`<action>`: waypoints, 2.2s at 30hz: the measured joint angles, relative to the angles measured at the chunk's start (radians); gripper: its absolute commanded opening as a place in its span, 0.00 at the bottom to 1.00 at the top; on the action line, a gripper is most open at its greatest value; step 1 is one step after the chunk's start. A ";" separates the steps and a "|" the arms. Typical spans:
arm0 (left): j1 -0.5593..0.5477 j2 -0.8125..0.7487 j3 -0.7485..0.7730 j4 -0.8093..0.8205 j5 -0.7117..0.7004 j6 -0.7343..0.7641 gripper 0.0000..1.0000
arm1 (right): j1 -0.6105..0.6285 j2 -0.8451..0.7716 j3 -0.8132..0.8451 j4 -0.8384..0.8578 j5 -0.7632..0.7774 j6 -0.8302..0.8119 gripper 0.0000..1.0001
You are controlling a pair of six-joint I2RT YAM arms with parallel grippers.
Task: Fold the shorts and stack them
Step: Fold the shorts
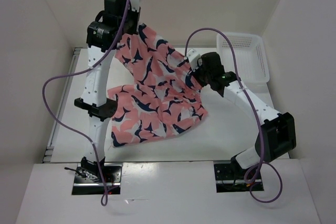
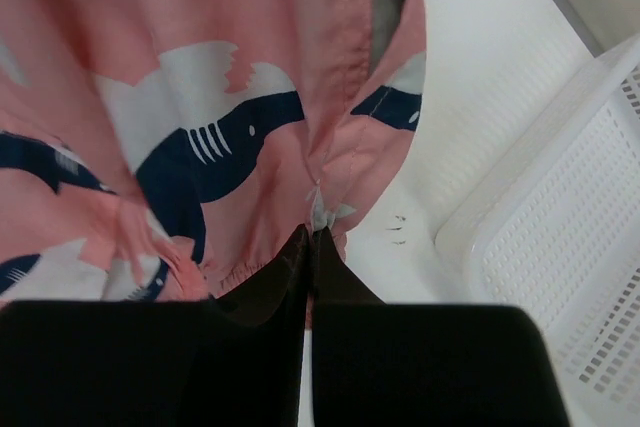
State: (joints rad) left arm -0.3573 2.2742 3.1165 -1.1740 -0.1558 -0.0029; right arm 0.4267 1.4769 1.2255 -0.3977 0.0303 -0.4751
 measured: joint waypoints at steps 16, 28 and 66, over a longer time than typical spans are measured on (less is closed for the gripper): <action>0.017 -0.019 -0.207 0.002 0.163 0.000 0.00 | 0.000 -0.022 -0.042 0.047 -0.008 0.018 0.00; 0.091 0.196 -0.027 0.007 0.522 0.000 0.00 | 0.000 0.069 -0.027 0.052 -0.009 0.049 0.00; 0.075 -0.459 -1.430 0.393 0.009 -0.001 0.00 | -0.005 0.152 0.045 0.042 0.008 0.092 0.00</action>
State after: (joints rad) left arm -0.2825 1.8156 1.6863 -0.7807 -0.1467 -0.0036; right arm 0.4213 1.6291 1.2709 -0.3553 0.0383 -0.3836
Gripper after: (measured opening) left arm 0.001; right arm 0.010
